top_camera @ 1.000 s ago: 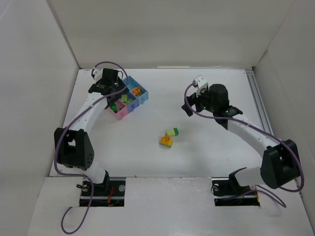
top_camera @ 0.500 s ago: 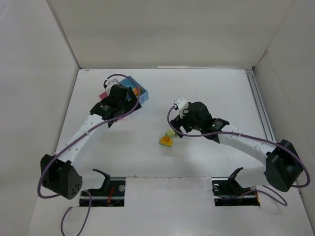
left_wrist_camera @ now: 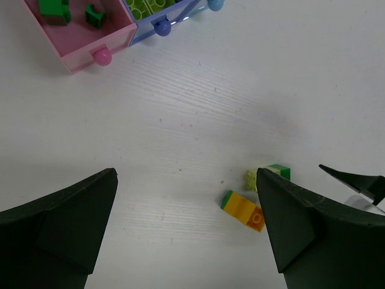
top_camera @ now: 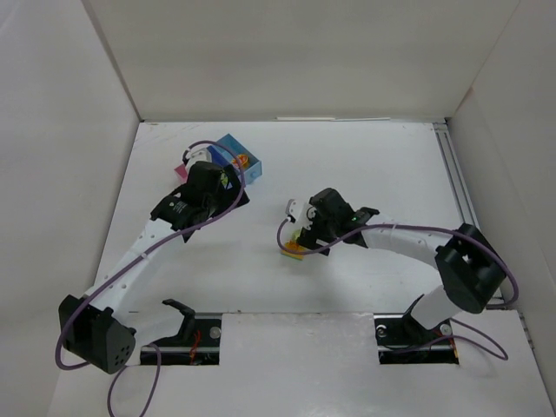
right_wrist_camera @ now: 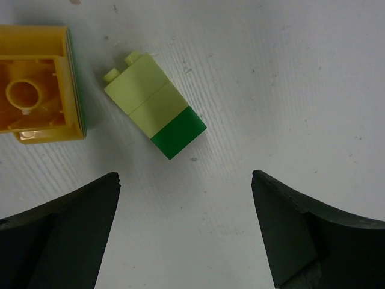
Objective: Sort the legos into containers by color
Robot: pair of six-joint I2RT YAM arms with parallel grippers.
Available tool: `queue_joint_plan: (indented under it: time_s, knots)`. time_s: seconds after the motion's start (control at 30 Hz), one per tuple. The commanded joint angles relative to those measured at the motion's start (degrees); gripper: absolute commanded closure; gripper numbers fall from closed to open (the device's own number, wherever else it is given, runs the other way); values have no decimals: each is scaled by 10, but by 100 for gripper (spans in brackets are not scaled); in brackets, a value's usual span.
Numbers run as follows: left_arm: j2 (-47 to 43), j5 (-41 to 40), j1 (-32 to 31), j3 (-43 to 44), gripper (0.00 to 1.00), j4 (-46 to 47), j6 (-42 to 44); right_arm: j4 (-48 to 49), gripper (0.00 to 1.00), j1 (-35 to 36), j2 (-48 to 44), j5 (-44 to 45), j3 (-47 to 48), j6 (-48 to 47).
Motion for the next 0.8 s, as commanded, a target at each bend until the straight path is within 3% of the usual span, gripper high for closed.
queue_joint_plan:
  time_s: [0.0, 0.2, 0.5, 0.77]
  knots:
    - [-9, -3, -1, 7, 0, 10, 22, 28, 5, 3, 13, 6, 10, -80]
    - [2, -28, -1, 7, 0, 10, 22, 74, 5, 3, 47, -18, 21, -115]
    - [23, -48, -1, 18, 0, 10, 22, 43, 14, 3, 109, -31, 64, -153]
    - [34, -58, -1, 19, 0, 21, 27, -34, 36, 3, 149, -110, 114, -194]
